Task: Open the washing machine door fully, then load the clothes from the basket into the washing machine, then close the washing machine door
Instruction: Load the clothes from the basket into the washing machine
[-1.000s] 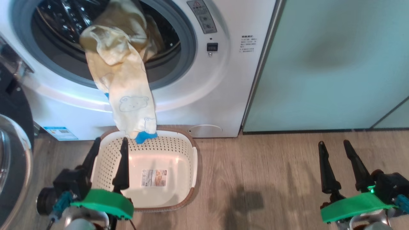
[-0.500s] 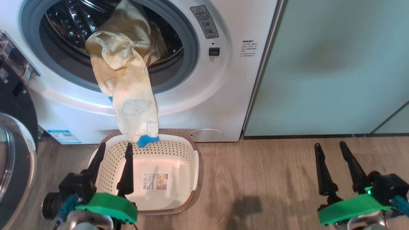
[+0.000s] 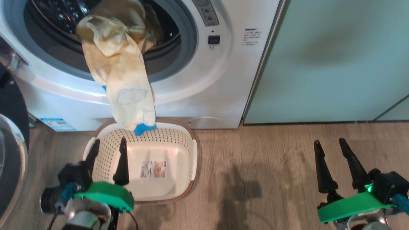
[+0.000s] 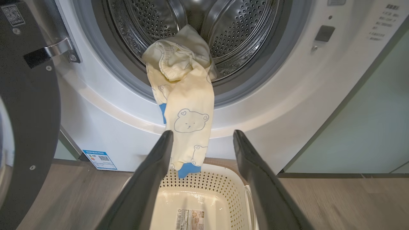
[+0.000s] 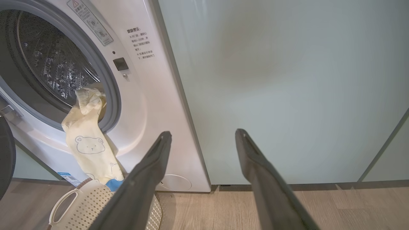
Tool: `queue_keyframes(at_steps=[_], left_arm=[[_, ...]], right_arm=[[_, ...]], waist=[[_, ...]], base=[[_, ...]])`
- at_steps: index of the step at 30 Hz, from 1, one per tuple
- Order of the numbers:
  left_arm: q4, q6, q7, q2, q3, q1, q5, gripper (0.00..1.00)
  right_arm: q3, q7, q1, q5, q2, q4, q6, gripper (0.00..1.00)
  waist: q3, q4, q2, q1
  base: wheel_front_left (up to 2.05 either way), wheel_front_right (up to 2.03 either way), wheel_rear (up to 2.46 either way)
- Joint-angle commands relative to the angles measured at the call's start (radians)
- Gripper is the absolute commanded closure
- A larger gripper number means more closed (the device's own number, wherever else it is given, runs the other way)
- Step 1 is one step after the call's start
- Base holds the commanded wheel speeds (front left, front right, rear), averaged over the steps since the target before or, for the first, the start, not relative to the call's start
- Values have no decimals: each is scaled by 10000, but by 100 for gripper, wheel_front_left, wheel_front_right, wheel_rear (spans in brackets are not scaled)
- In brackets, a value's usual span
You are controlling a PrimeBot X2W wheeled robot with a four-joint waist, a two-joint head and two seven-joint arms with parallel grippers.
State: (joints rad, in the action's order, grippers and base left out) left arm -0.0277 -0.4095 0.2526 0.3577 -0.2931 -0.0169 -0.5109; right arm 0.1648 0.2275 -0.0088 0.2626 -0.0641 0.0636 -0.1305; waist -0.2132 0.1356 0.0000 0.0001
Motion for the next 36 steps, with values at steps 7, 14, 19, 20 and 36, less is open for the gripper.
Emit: queue_keyframes(at_steps=[7, 14, 19, 20, 36], left_arm=[[908, 521, 91, 27, 736, -1311, -180, 0], [2574, 1364, 91, -101, 986, -2671, -295, 0], [3886, 1827, 91, -63, 1301, -3827, -194, 0], [4165, 1889, 91, -24, 1361, -4038, -151, 0], [6913, 2315, 91, 880, 2104, -6118, 777, 0]], right_arm=[[300, 85, -687, 21, -174, -345, -2, 0], [300, 207, -1127, 91, -165, -345, -2, 0], [328, 278, -1490, 139, -150, -342, -2, 0], [345, 289, -1567, 149, -143, -336, -2, 0], [531, 340, -2185, 421, 53, -257, -2, 0]], waist=[[-922, 226, 0, -1], [-1913, 392, 0, -1], [-2610, 563, 0, -1], [-2746, 614, 0, -1], [-3816, 1368, 0, -1]], base=[[0, 0, 0], [0, 0, 0], [0, 0, 0], [0, 0, 0], [0, 0, 0]])
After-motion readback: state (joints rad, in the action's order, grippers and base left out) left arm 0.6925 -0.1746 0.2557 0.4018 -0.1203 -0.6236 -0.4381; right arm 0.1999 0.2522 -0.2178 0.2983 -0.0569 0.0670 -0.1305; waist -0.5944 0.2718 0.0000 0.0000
